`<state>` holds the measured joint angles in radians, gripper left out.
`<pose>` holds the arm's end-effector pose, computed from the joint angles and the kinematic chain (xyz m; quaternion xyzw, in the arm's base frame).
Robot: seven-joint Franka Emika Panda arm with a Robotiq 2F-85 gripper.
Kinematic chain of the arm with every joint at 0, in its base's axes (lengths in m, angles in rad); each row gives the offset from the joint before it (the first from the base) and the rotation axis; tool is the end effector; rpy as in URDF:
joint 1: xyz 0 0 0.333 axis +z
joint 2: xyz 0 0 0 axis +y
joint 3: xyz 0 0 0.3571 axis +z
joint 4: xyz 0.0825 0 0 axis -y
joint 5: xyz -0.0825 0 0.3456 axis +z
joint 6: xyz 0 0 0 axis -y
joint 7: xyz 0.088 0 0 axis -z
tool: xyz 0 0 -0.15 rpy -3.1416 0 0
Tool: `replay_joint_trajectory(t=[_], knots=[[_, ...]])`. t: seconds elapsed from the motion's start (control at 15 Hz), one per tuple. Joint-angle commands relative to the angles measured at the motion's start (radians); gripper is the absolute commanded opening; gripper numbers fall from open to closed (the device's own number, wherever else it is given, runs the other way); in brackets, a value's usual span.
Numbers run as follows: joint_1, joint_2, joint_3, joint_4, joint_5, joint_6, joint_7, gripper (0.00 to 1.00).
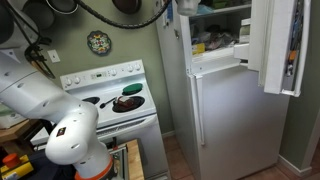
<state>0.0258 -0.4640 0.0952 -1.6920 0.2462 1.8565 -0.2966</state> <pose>0.3630 0.0903 0.8146 -0.9249 -0.2013 -0.3140 0.0738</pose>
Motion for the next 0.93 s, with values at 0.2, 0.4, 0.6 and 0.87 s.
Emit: replay_joint_trajectory(t=[0.2,0.4,0.6,0.87], knots=[[0.063,-0.039,-0.032,-0.070,-0.047,0.000,0.010,0.51],[0.065,-0.042,-0.033,-0.073,-0.049,0.000,0.010,0.51],[0.065,-0.042,-0.033,-0.073,-0.049,0.000,0.010,0.51],[0.102,-0.052,-0.024,-0.097,-0.020,-0.024,-0.020,0.26]])
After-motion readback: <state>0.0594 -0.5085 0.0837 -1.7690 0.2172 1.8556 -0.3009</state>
